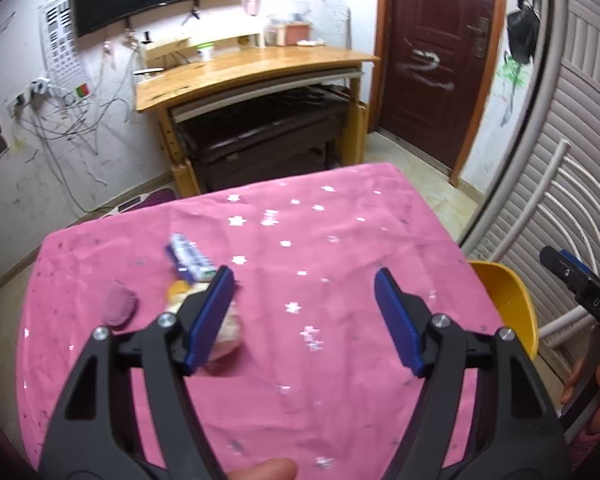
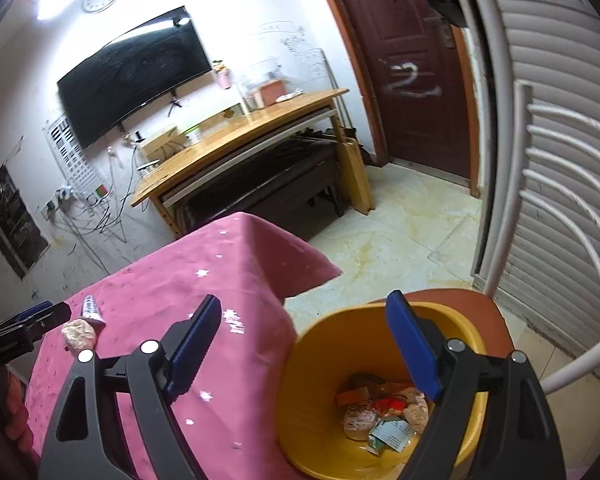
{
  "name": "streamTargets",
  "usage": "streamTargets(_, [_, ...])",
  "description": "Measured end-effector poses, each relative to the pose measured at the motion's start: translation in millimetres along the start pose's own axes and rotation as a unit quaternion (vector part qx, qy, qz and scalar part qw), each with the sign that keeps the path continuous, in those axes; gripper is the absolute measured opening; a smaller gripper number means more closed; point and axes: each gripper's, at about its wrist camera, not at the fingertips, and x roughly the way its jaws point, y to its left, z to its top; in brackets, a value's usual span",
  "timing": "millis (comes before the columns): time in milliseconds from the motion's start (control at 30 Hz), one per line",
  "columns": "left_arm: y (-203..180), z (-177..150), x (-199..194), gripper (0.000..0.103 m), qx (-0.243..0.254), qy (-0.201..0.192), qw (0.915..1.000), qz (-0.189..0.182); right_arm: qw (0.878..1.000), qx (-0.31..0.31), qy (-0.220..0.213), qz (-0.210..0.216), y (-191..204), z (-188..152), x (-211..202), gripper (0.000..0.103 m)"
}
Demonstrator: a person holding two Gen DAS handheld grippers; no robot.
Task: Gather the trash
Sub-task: 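Move both open tools back over the remaining trash on the table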
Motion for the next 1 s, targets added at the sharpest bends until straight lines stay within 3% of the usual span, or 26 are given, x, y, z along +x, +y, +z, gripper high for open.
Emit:
streamTargets(533, [115, -10, -17, 0.069, -0.064, -0.012, 0.9968, 0.048, 0.995, -0.090, 0.016, 0.042, 116, 9, 24, 0.080])
streamTargets(733, [161, -7, -17, 0.069, -0.079, 0.006, 0.9958, 0.047, 0.987, -0.134, 0.042, 0.084, 172, -2, 43, 0.081])
streamTargets(1000, [182, -11, 14, 0.069, -0.078, 0.044, 0.9955, 0.030, 0.969, -0.184, 0.087, 0.139, 236, -26, 64, 0.083])
